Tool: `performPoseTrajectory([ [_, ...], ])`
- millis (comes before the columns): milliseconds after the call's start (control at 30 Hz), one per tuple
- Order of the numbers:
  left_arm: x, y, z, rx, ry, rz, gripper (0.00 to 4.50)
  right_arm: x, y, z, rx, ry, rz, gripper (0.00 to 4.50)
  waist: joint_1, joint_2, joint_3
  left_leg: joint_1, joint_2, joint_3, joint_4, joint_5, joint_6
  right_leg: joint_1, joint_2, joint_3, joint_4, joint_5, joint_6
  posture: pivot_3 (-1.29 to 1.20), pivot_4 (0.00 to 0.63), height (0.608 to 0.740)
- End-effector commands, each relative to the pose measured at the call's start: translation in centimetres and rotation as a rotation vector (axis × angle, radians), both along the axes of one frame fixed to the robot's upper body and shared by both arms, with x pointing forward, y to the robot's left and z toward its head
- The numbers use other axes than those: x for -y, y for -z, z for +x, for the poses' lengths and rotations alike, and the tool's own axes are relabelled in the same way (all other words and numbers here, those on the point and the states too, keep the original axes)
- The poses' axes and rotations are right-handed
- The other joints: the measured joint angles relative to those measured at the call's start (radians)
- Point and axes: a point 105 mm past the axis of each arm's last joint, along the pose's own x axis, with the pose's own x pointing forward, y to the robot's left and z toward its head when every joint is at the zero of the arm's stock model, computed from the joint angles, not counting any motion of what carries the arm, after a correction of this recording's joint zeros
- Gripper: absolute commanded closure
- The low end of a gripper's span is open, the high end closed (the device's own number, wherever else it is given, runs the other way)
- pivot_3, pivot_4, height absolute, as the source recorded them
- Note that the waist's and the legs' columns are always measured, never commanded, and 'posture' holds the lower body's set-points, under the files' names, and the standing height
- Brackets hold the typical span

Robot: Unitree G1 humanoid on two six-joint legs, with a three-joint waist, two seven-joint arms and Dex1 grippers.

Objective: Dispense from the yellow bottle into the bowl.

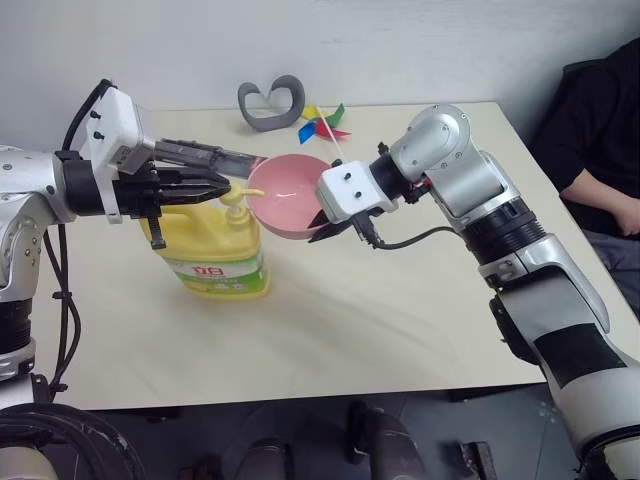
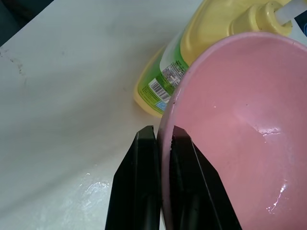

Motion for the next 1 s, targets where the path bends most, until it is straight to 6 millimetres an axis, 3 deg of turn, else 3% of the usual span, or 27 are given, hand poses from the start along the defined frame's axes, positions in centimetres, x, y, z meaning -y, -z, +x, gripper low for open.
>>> performPoseTrajectory([
  [33,0.2,-0.3,-0.2,0.033,0.004,0.037,4.25,0.1,-1.1,-0.9,0.022,-0.063,-0.033,4.5,0.0,0.0,0.0,0.0,0.0,0.0,0.0,0.0,0.0,0.0,0.0,0.0,0.0,0.0,0.0,0.0,0.15,0.74],
  [200,0.2,1.7,0.7,-0.041,-0.033,0.072,4.25,0.0,-1.3,-1.1,0.025,-0.07,-0.033,4.5,0.0,0.0,0.0,0.0,0.0,0.0,0.0,0.0,0.0,0.0,0.0,0.0,0.0,0.0,0.0,0.0,0.15,0.74],
  [333,0.6,2.1,1.3,-0.047,-0.038,0.061,4.25,-0.1,-1.5,-1.2,0.028,-0.079,-0.031,4.5,0.002,0.0,0.0,0.0,0.0,0.001,0.001,0.0,0.0,0.0,0.0,0.001,0.002,0.0,0.0,0.0,0.15,0.74],
  [1000,-0.1,5.6,0.9,-0.162,-0.027,0.163,4.25,-0.7,-3.0,-1.7,0.045,-0.097,-0.011,4.5,0.001,0.0,0.0,0.0,0.0,0.001,0.001,0.0,0.0,0.001,0.0,0.002,0.003,0.0,0.0,0.0,0.15,0.74],
])
